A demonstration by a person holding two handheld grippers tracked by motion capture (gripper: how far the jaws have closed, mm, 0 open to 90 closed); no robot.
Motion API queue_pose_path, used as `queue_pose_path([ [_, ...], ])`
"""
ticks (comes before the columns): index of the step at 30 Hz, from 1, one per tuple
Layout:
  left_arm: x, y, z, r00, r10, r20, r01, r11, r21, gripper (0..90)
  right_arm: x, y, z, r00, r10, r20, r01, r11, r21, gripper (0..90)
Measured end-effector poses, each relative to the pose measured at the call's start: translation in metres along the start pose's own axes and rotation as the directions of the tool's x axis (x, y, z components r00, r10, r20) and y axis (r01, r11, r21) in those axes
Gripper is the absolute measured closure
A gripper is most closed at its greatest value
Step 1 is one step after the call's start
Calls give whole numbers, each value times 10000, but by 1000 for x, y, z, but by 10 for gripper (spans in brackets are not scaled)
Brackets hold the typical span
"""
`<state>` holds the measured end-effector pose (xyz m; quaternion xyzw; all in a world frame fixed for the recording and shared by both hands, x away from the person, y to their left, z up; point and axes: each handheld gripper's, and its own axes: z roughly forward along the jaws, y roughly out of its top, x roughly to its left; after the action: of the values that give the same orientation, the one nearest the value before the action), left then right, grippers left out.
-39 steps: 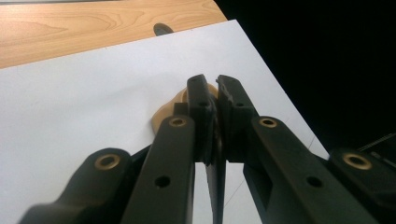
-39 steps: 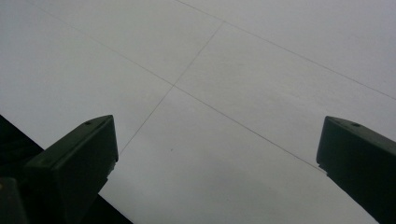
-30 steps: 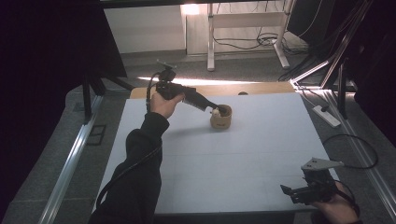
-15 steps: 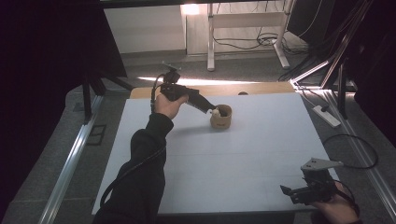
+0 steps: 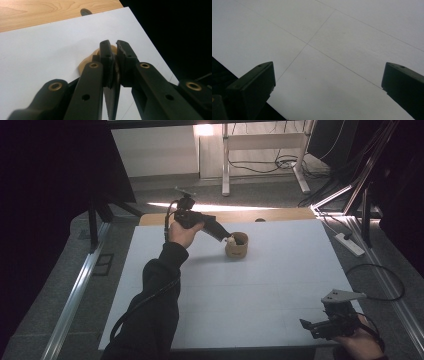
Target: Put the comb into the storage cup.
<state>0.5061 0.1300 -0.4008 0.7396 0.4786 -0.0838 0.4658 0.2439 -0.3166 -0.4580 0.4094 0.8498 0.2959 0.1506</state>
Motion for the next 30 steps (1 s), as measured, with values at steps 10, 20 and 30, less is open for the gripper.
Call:
queue_pose_path([
  [10,-5,0,5,9995,309,-117,-310,9995,-31,746,0,0,0,10000,-18,-30,18,10000,-21,0],
  [20,-7,-2,1,9979,555,-348,-565,9980,-286,679,0,0,0,10000,-62,-33,62,10000,-2,0],
  [30,-8,-4,1,9925,974,-742,-1007,9941,-415,603,1,0,0,9999,-93,-69,94,10000,9,0],
])
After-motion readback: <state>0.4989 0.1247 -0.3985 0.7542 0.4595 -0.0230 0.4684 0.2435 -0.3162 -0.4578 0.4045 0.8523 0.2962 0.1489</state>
